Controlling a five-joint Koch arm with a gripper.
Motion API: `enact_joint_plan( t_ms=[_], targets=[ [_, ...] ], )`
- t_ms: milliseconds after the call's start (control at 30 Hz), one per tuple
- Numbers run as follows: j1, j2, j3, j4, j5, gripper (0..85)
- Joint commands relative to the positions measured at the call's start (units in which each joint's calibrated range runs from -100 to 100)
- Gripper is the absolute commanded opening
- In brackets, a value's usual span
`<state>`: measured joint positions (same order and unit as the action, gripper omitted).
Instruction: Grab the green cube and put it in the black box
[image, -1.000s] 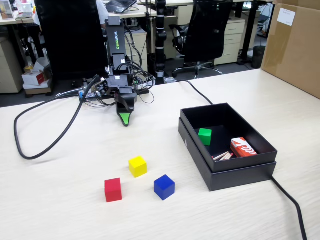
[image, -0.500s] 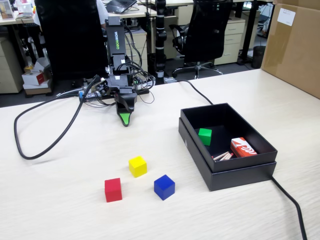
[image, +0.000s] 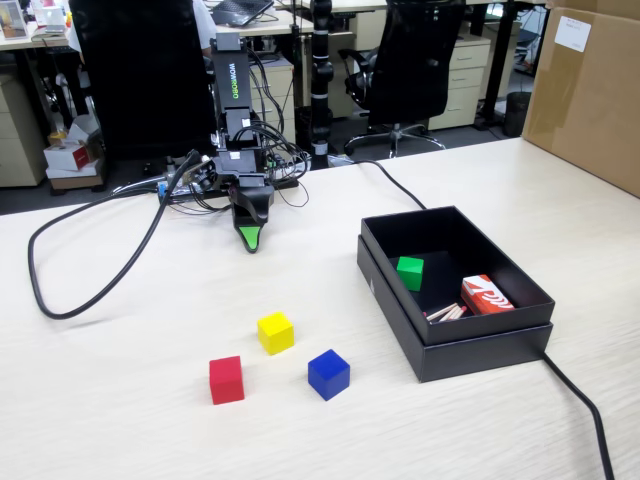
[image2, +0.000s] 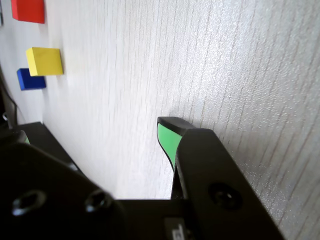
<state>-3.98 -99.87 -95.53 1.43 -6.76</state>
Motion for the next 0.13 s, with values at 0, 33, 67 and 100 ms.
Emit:
enact_joint_plan(
  t_ms=[0, 33, 67, 100],
  targets=[
    [0.0, 0.0, -1.5, -0.9, -0.2, 49.7],
    [0.0, 0.0, -1.5, -0.9, -0.2, 49.7],
    [0.0, 0.0, -1.5, -0.9, -0.2, 49.7],
    [0.0, 0.0, -1.5, -0.9, -0.2, 49.7]
  ],
)
